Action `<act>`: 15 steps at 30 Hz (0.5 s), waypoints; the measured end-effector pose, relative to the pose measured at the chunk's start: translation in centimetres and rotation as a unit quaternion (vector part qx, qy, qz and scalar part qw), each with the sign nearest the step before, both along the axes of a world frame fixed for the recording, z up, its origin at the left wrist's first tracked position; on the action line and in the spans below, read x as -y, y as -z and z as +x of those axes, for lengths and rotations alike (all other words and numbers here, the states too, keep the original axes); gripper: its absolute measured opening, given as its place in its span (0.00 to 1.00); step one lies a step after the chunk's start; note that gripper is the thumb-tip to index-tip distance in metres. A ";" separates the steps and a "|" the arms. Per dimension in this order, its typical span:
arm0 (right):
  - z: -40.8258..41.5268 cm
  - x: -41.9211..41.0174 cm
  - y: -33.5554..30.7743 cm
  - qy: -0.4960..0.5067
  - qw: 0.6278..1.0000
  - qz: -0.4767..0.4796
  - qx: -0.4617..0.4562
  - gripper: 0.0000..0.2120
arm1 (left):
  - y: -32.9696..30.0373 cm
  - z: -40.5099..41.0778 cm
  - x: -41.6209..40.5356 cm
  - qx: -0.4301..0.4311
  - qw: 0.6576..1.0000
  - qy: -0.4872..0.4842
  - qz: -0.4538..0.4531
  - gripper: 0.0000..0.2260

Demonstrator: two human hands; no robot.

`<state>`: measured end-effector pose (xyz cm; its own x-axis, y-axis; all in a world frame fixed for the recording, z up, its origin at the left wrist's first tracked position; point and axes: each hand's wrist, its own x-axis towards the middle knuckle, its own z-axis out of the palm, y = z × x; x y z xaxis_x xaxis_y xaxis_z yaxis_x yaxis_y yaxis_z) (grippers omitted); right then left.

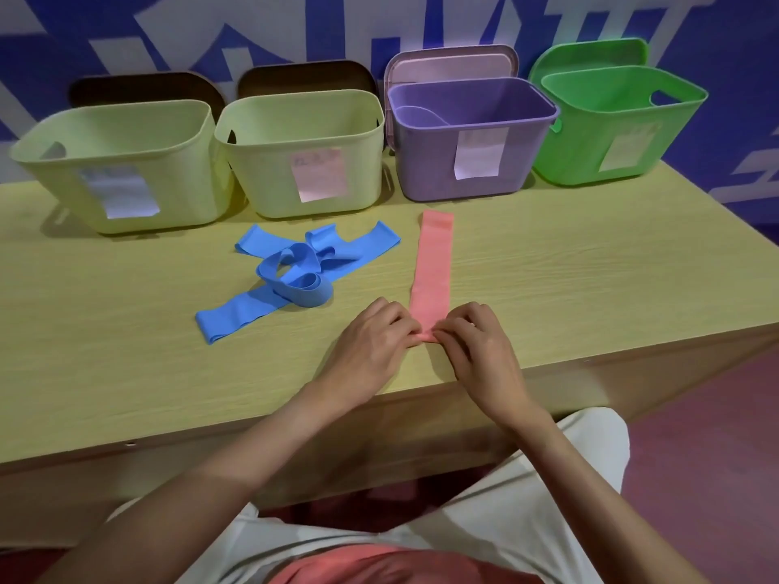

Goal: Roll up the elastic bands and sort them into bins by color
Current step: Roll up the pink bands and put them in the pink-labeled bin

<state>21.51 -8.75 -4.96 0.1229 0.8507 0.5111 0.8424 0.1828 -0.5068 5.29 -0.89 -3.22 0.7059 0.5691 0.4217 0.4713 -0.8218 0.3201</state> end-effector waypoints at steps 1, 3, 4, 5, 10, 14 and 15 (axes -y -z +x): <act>-0.1 0.0 -0.1 -0.002 1.000 -0.004 -0.020 0.03 | 0.0 0.2 0.0 -0.001 1.000 -0.004 0.002 0.07; -0.1 0.0 -0.4 -0.012 0.999 -0.011 -0.040 0.02 | -0.1 0.3 -0.2 0.005 1.000 -0.014 -0.014 0.06; 0.0 -0.1 -0.5 -0.023 0.999 -0.015 -0.044 0.02 | -0.2 0.3 -0.3 0.008 0.999 -0.020 -0.030 0.05; 0.2 0.0 -0.6 -0.035 0.998 -0.018 -0.052 0.03 | -0.4 0.3 -0.4 0.012 0.998 -0.025 -0.050 0.05; 0.0 0.3 -1.5 -0.073 0.981 -0.013 -0.181 0.09 | -2.4 -0.4 0.0 0.067 0.983 -0.053 -0.162 0.06; -0.8 0.3 -3.4 -0.096 0.958 0.024 -0.269 0.07 | -5.0 -0.9 0.6 0.116 0.950 -0.058 -0.284 0.05; -1.0 0.2 -4.0 -0.110 0.948 0.025 -0.297 0.06 | -5.7 -1.0 0.6 0.124 0.942 -0.058 -0.305 0.04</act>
